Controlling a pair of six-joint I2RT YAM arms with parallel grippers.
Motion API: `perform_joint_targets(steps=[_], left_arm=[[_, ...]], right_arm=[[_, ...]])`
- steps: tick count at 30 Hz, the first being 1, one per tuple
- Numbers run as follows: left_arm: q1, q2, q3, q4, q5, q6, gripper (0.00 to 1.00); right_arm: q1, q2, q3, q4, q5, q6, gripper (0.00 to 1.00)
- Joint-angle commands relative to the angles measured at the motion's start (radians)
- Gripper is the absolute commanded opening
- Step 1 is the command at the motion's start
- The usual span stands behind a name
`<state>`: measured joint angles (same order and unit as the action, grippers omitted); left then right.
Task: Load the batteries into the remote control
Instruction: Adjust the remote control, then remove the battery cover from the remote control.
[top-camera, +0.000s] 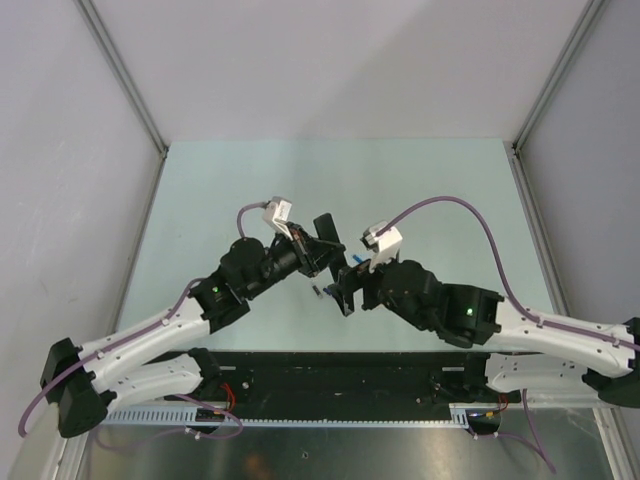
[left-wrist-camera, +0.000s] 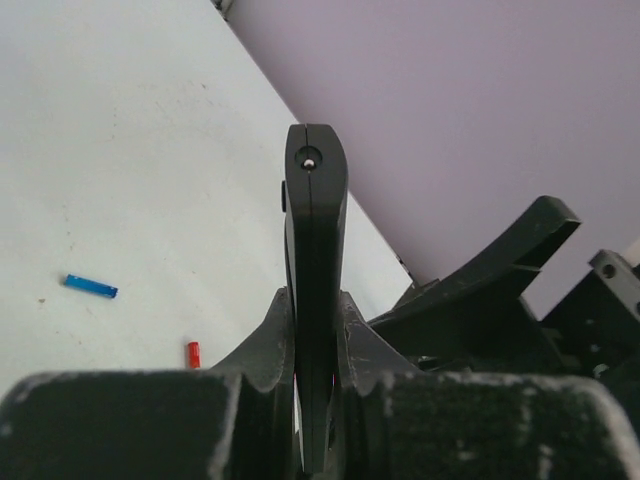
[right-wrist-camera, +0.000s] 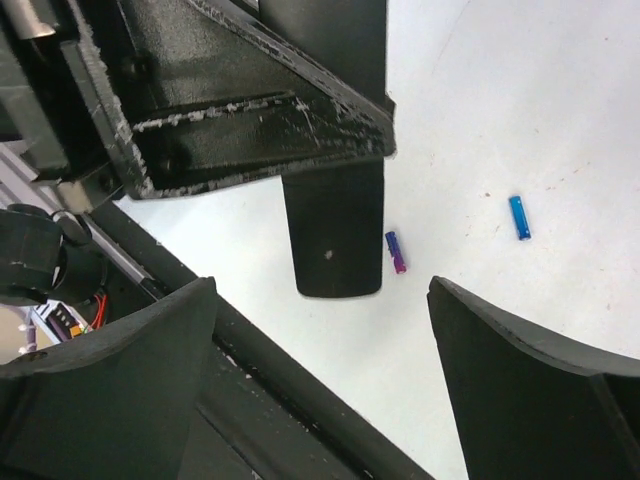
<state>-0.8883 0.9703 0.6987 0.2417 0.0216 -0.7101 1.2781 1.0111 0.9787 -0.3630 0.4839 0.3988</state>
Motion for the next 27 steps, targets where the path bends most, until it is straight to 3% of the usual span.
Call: perform_joint_targets(steps=[1,6,10,15,19,27], left_arm=[[0.041,-0.028,0.019,0.013,-0.031,0.035,0.00],[0.158,-0.010,0.001,0.069,0.151,-0.058,0.00],[0.271,0.007,-0.099,0.275,0.351,-0.198,0.00],[0.287,0.051,-0.137,0.413,0.475,-0.299,0.00],[0.292,0.106,-0.105,0.444,0.586,-0.357,0.00],[0.296,0.231,-0.044,0.458,0.713,-0.379,0.00]], right_arm=[[-0.017,-0.092,0.046,-0.062,0.005,0.040,0.92],[-0.156,-0.192,0.011,-0.079,-0.097,0.084,0.95],[-0.325,-0.252,-0.075,0.008,-0.359,0.147,0.95],[-0.554,-0.232,-0.163,0.151,-0.723,0.250,0.95],[-0.612,-0.174,-0.208,0.246,-0.947,0.294,0.94],[-0.642,-0.112,-0.290,0.459,-1.093,0.389,0.90]])
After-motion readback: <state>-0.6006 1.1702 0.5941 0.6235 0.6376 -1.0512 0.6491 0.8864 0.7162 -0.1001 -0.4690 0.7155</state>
